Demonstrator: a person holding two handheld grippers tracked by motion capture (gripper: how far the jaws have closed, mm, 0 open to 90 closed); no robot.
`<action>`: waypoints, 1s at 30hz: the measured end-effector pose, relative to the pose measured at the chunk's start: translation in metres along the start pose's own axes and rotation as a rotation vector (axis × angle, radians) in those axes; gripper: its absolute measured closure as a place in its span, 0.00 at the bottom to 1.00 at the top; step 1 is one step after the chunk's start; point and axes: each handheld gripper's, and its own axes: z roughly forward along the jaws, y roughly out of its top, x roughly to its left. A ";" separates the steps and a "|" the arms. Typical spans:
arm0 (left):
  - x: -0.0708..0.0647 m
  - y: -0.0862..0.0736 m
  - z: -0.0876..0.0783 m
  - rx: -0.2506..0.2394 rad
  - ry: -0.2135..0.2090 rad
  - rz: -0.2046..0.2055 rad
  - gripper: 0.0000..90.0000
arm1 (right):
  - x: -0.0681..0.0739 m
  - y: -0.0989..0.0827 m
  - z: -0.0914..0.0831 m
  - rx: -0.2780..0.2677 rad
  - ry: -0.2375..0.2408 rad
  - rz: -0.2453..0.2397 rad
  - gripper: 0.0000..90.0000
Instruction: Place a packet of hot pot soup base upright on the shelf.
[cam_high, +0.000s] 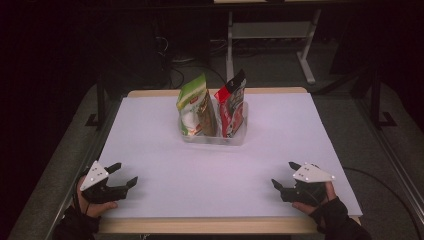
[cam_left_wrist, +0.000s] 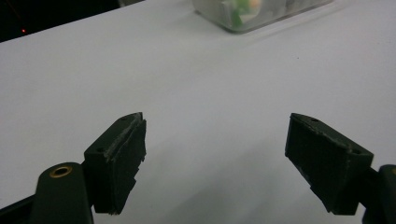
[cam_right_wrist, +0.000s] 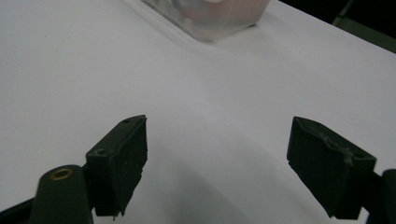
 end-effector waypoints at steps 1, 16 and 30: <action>0.000 0.000 0.000 0.004 0.003 0.004 0.22 | 0.001 0.000 0.001 0.003 0.002 -0.008 0.21; 0.000 0.000 0.004 0.033 0.024 0.029 0.23 | 0.001 -0.001 -0.001 0.004 -0.011 -0.018 0.22; -0.001 0.002 0.008 0.032 0.025 0.035 0.23 | 0.000 -0.003 0.000 0.009 -0.007 -0.005 0.22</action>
